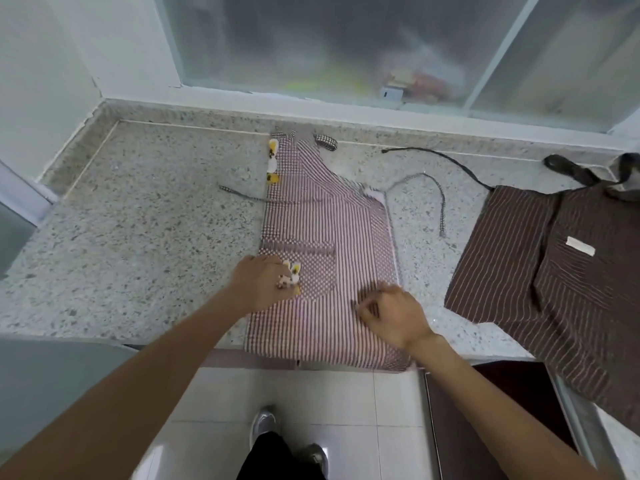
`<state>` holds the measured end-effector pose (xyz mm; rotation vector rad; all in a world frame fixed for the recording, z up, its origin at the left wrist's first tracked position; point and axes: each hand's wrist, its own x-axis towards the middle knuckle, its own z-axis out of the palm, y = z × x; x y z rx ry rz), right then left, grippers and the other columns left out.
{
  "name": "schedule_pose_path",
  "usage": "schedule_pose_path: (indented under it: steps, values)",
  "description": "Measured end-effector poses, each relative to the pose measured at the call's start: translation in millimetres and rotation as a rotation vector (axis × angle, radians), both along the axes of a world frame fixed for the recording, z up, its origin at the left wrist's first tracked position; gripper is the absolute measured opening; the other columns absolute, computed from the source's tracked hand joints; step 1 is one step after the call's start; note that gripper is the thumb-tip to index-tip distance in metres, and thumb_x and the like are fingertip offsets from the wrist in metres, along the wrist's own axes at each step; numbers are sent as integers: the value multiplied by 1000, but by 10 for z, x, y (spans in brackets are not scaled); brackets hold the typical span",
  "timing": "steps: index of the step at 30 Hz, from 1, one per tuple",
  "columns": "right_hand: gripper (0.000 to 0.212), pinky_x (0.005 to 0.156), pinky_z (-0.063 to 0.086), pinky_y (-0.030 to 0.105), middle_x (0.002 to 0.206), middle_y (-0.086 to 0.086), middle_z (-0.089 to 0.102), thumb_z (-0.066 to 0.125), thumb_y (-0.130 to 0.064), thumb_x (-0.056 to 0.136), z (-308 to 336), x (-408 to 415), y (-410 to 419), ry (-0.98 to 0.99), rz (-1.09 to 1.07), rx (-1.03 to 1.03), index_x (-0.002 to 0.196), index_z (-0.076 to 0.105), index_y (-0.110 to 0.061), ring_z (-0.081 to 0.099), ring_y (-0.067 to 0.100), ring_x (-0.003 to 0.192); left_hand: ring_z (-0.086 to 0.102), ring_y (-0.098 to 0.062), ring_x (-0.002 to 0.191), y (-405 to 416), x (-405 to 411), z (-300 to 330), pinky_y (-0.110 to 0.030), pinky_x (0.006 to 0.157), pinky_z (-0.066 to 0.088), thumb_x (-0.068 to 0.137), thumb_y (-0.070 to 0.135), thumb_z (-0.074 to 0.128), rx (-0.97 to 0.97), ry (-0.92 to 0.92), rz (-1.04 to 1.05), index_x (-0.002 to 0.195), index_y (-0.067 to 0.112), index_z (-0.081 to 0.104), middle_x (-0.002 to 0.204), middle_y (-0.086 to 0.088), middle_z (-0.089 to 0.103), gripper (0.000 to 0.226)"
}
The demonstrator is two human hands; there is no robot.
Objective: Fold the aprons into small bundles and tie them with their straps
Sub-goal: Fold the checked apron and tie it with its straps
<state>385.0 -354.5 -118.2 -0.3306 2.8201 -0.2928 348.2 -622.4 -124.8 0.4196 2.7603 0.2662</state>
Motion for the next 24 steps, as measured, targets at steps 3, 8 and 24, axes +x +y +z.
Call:
schedule_pose_path:
  steps: [3, 8, 24]
  values:
    - [47, 106, 35, 38, 145, 4, 37, 43, -41, 95, -35, -118, -38, -5, 23, -27, 139, 43, -24, 35, 24, 131, 26, -22, 138, -23, -172, -18, -41, 110, 29, 89, 52, 48, -6, -17, 31, 144, 24, 31, 153, -1, 23, 63]
    - [35, 97, 39, 31, 126, -1, 48, 54, -38, 88, -94, -398, -134, -18, -9, -23, 121, 54, -25, 43, 18, 118, 40, -21, 128, -128, -455, -53, -41, 106, 33, 61, 82, 37, -27, -116, 25, 135, 27, 44, 141, 2, 38, 92]
    - [34, 86, 49, 34, 125, 2, 54, 46, -20, 94, -36, -2584, -661, 135, -295, -194, 126, 56, -19, 55, 22, 109, 61, -24, 95, -270, -2990, -147, -34, 76, 48, 93, 39, 48, 219, 86, 438, 106, 13, 61, 103, -5, 66, 32]
